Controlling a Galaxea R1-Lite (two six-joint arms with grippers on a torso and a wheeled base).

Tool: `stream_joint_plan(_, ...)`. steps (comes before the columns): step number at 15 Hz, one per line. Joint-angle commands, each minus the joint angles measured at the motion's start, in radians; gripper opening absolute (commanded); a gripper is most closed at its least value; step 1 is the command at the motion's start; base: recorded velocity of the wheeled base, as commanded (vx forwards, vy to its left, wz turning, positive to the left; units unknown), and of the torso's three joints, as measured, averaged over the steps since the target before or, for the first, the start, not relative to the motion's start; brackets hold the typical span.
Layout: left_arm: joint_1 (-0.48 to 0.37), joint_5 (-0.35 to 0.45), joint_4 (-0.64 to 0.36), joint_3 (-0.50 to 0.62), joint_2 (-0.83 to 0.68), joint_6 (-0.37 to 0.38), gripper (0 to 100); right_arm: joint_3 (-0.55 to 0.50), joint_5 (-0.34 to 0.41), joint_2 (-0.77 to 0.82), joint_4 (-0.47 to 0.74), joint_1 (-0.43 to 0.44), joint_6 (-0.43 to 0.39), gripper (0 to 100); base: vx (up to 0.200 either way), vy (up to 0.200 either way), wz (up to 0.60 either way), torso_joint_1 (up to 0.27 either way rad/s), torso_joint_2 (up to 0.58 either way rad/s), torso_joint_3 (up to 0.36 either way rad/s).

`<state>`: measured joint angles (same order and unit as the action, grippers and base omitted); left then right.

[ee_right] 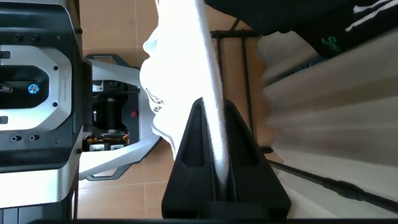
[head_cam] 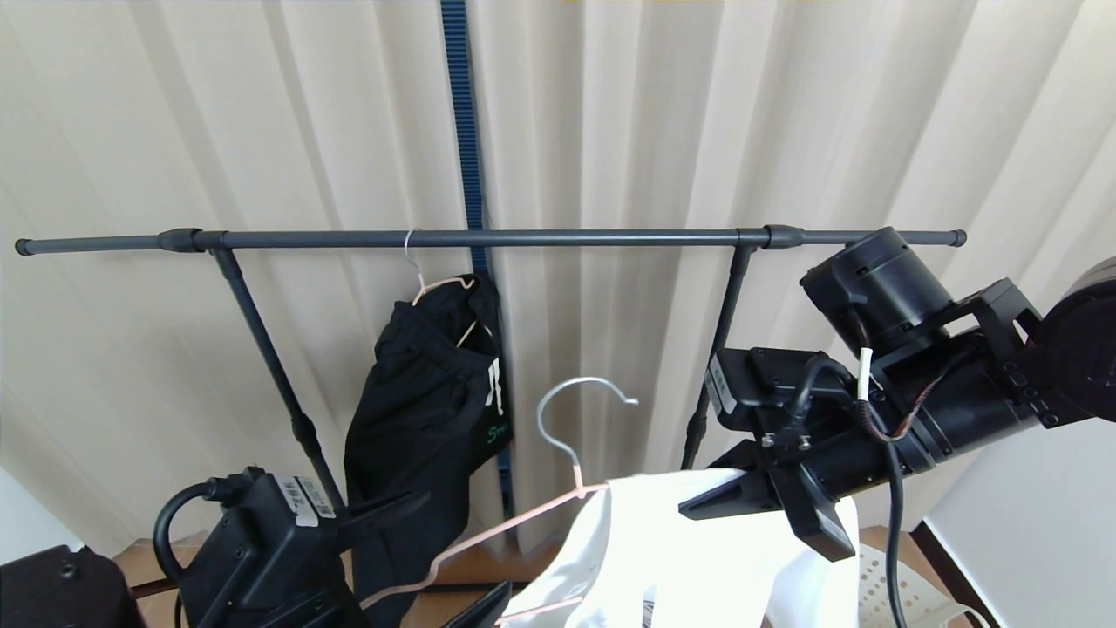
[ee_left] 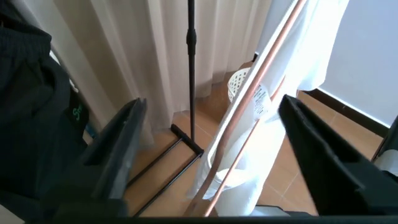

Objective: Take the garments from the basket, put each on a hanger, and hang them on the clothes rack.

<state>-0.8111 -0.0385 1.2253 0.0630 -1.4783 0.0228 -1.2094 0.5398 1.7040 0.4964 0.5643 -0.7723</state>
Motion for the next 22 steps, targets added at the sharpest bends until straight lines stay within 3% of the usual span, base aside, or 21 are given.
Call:
stream_joint_plan(1, 0.023, 0.016, -0.004, 0.014, 0.084, -0.003, 100, 0.030, -0.001, -0.020, -0.010, -0.030, 0.004, 0, 0.000, 0.000, 0.00, 0.000, 0.00, 0.000)
stream_joint_plan(3, 0.090, 0.060, -0.027, 0.037, 0.144, -0.007, 100, 0.108, -0.001, -0.049, -0.085, -0.053, 0.025, 0, 0.000, 0.000, 0.00, 0.000, 0.00, 0.000)
stream_joint_plan(5, 0.127, 0.060, -0.141, 0.058, 0.202, -0.017, 100, 0.214, -0.003, -0.067, -0.245, -0.098, 0.025, 0, 0.000, 0.000, 0.00, 0.000, 0.00, 0.000)
stream_joint_plan(6, 0.132, 0.058, -0.228, 0.087, 0.219, -0.044, 100, 0.249, -0.003, -0.076, -0.291, -0.107, 0.027, 0, 0.000, 0.000, 0.00, 0.000, 0.00, 0.000)
stream_joint_plan(7, 0.133, 0.058, -0.245, 0.093, 0.220, -0.049, 100, 0.252, -0.003, -0.078, -0.295, -0.109, 0.027, 0, 0.000, 0.000, 0.00, 0.000, 0.00, 0.000)
stream_joint_plan(8, 0.135, 0.049, -0.435, 0.158, 0.234, -0.113, 100, 0.280, -0.004, -0.080, -0.318, -0.122, 0.028, 0, 0.000, 0.000, 0.00, 0.000, 0.00, 0.000)
stream_joint_plan(10, 0.133, 0.045, -0.567, 0.187, 0.260, -0.153, 100, 0.269, -0.017, -0.080, -0.328, -0.135, 0.054, 0, 0.000, 0.000, 0.00, 0.000, 0.00, 0.000)
stream_joint_plan(11, 0.124, 0.046, -0.635, 0.193, 0.259, -0.205, 100, 0.266, -0.038, -0.084, -0.355, -0.135, 0.114, 0, 0.000, 0.000, 0.00, 0.000, 0.00, 0.000)
stream_joint_plan(15, 0.093, 0.043, -0.708, 0.204, 0.096, -0.366, 100, 0.274, -0.124, -0.101, -0.420, -0.129, 0.208, 0, 0.000, 0.000, 0.00, 0.000, 0.00, 0.000)
stream_joint_plan(20, 0.047, 0.009, -0.708, 0.284, -0.139, -0.452, 100, 0.275, -0.126, -0.139, -0.455, -0.127, 0.291, 0, 0.000, 0.000, 0.00, 0.000, 0.00, 0.000)
stream_joint_plan(22, 0.047, -0.015, -0.710, 0.371, -0.263, -0.469, 100, 0.284, -0.126, -0.162, -0.458, -0.127, 0.294, 0, 0.000, 0.000, 0.00, 0.000, 0.00, 0.000)
